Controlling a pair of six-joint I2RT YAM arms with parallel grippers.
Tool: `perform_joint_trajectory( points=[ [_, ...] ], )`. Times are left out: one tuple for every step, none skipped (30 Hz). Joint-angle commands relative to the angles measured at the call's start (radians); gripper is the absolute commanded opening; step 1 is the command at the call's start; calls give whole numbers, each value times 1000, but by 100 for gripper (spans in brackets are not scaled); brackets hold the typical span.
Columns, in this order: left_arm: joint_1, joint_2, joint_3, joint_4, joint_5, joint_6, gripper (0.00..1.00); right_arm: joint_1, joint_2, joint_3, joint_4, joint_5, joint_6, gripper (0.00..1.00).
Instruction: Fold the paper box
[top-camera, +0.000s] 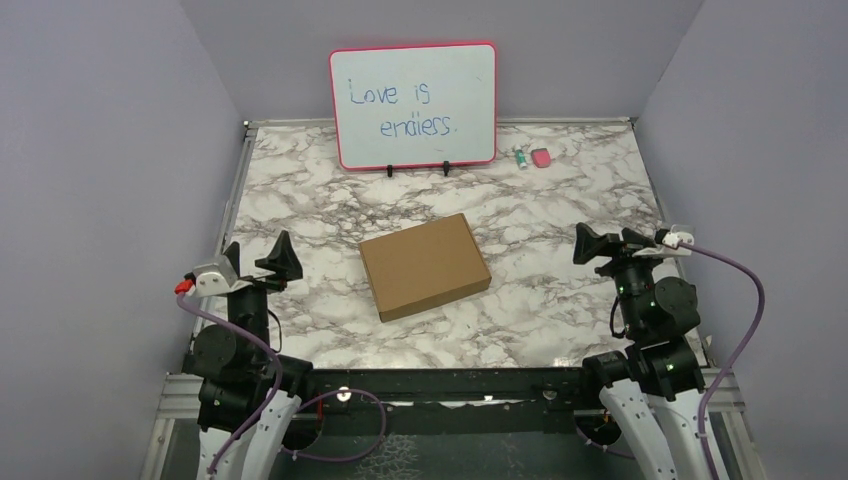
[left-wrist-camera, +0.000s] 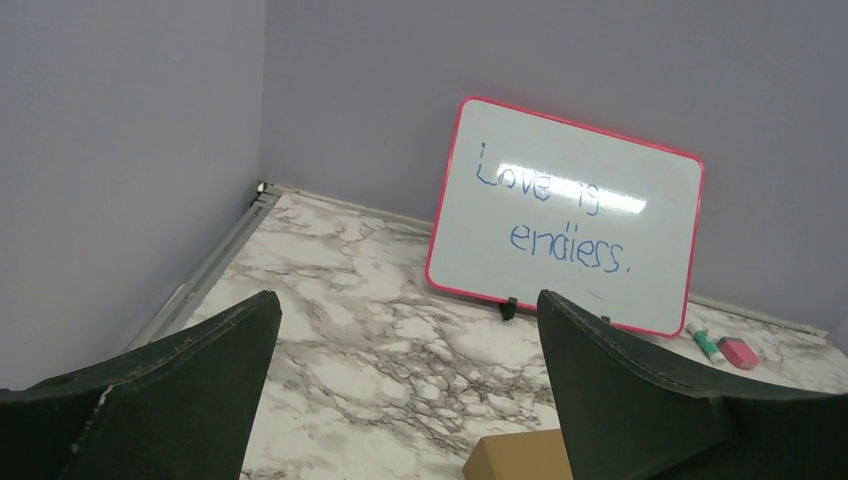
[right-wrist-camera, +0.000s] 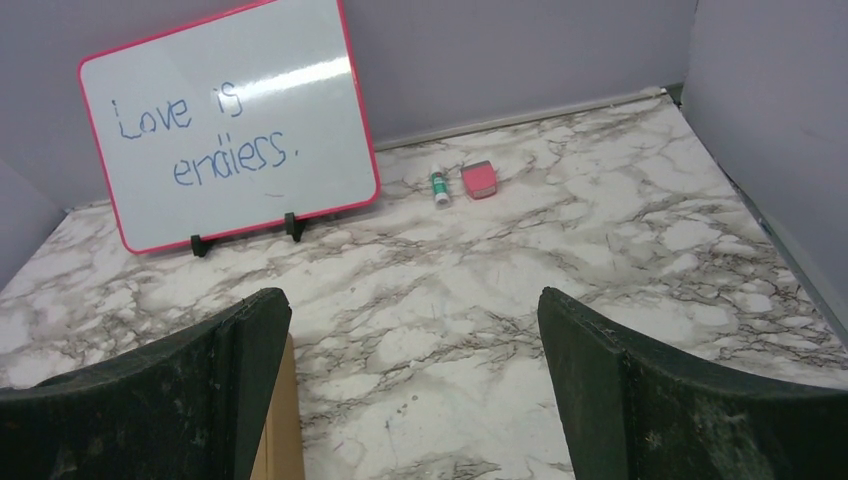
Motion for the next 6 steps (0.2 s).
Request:
perform_joint_trajectory(
  points=[
    [9,-22,-11,41,23,0,99,6,-15,-15,52,21,-17,100],
    [8,-29,-13,42,20,-2,99,6,-17,-16,55,19,-17,100],
    [8,-35,-14,43,20,-3,99,6,-18,-15,57,18,-17,100],
    [8,-38,-16,43,21,-2,99,6,-21,-15,56,18,-18,100],
    [8,-37,-16,44,25,2,99,6,-23,-15,56,20,-21,100],
    [8,-35,-16,44,30,7,99,6,-25,-16,57,23,-23,100]
  ],
)
